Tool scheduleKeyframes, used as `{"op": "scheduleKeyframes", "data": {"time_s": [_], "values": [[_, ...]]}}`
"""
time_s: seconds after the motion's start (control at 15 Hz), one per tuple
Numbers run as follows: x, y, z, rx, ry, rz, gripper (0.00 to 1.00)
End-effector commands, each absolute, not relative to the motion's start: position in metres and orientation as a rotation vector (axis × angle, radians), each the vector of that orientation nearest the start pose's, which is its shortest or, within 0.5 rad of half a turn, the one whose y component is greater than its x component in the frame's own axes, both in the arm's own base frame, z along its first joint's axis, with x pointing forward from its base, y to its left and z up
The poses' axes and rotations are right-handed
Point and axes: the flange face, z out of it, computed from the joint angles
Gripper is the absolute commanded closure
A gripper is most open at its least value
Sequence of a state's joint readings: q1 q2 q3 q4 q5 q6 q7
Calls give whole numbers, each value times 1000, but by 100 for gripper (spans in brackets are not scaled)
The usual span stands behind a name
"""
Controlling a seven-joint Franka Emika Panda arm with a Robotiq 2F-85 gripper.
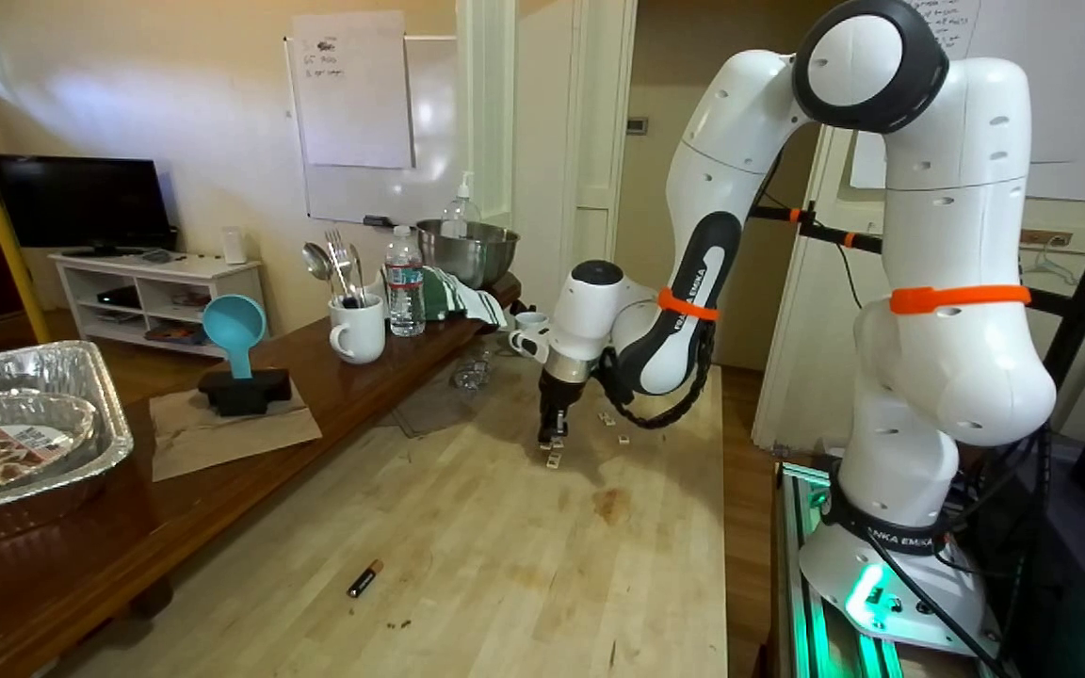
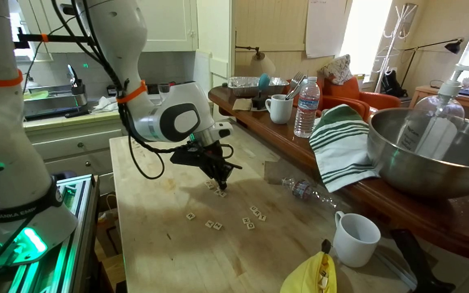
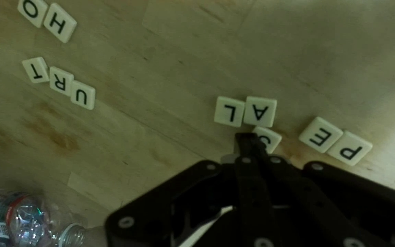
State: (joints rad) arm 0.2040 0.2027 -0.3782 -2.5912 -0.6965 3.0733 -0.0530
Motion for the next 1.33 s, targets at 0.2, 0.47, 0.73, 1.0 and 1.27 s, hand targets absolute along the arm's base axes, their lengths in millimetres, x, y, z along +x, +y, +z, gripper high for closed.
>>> {"op": "scheduleKeyframes", "data": {"time_s": [0.2, 0.47, 0.73, 1.0, 1.27], "values": [[432, -25, 191, -3202, -1023, -309, 100], [428, -24, 192, -3195, -1058, -302, 100], [421, -23, 191, -3185, -1076, -293, 100], [417, -22, 191, -3179, -1082, -288, 100], [416, -21, 191, -3178, -1083, -285, 100]]}}
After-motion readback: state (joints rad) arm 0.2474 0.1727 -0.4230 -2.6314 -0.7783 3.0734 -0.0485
